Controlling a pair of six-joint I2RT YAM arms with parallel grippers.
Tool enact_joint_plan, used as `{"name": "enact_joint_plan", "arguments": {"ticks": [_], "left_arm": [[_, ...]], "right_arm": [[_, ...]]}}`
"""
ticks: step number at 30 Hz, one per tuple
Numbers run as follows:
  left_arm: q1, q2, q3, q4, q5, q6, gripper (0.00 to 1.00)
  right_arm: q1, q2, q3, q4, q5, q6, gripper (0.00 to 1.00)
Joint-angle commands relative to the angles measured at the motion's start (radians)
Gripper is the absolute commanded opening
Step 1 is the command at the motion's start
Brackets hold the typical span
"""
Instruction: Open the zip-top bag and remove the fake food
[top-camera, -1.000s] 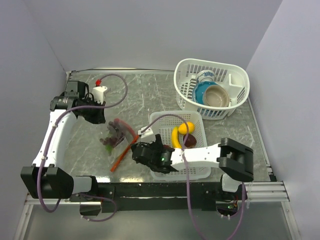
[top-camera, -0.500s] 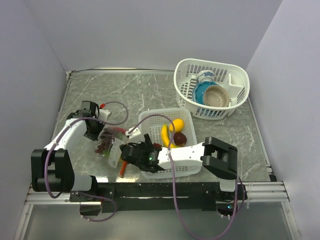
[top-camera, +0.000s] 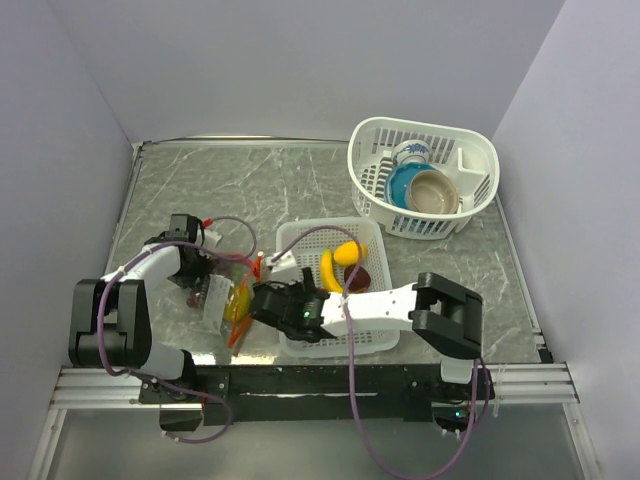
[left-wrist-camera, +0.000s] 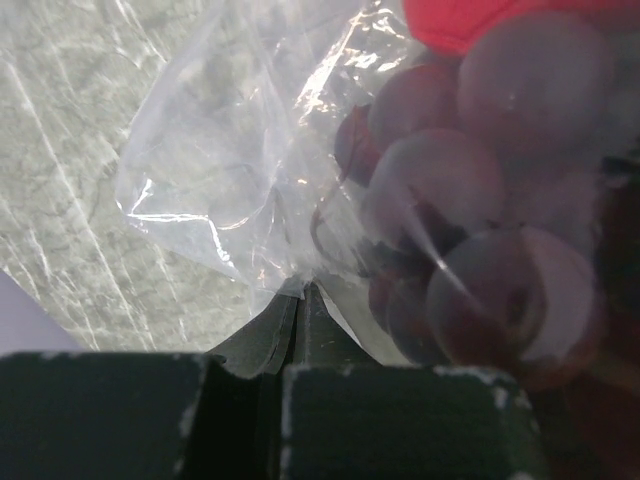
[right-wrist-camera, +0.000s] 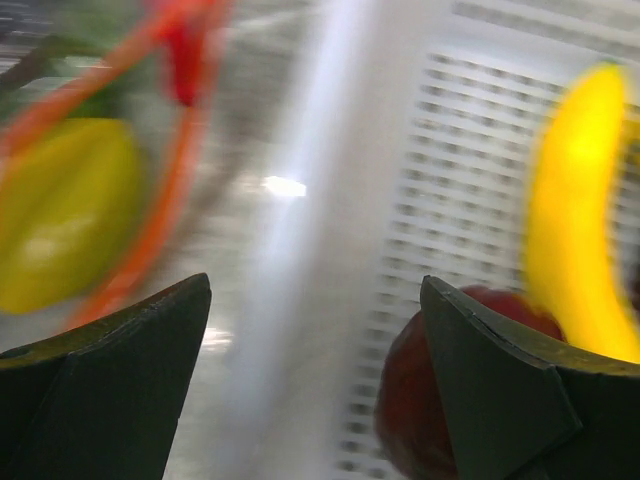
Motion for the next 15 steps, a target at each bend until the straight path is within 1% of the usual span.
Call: {"name": "enact_joint_plan", "arguments": {"ticks": [1,4,5,7,8,9,11,15], "left_arm": [[0.0,0.004,-0.011,0.052,-0.023,0.026,0.01],[0.0,0.005,-0.02,0.061,-0.028,0.031,0.01],[0.0,0.008,-0.023,0.069,-0.028,0.031,0.01],[0.002,0.016,-0.026,0.074,-0.028,0.029,0.01],[0.002,0.019,-0.026,0.075,-0.026,0.028,0.01],[0.002,0.027,-0.026,0.077,-0.026,0.026,0.01],[0.002,0.028,-0.026,0.077,-0.023,0.025,0.01],[0.008,0.024,-0.035,0.086,-0.023,0.032,0.01]], "right_arm": [[-0.074,-0.071,-0.119,-0.135,0.059,0.095,0.92],[-0.103,-0.128,-0.136,-0.141,0.093,0.075,0.91],[-0.098,-0.141,-0.107,-0.147,0.146,0.058,0.91],[-0.059,-0.134,-0.044,-0.194,0.206,0.017,0.91],[-0.043,-0.108,0.038,-0.21,0.251,0.0,0.91],[-0.026,-0.091,0.083,-0.224,0.266,-0.03,0.91],[0.014,-0.051,0.196,-0.25,0.253,-0.055,0.93],[0.063,-0.04,0.223,-0.123,0.173,-0.159,0.93]]}}
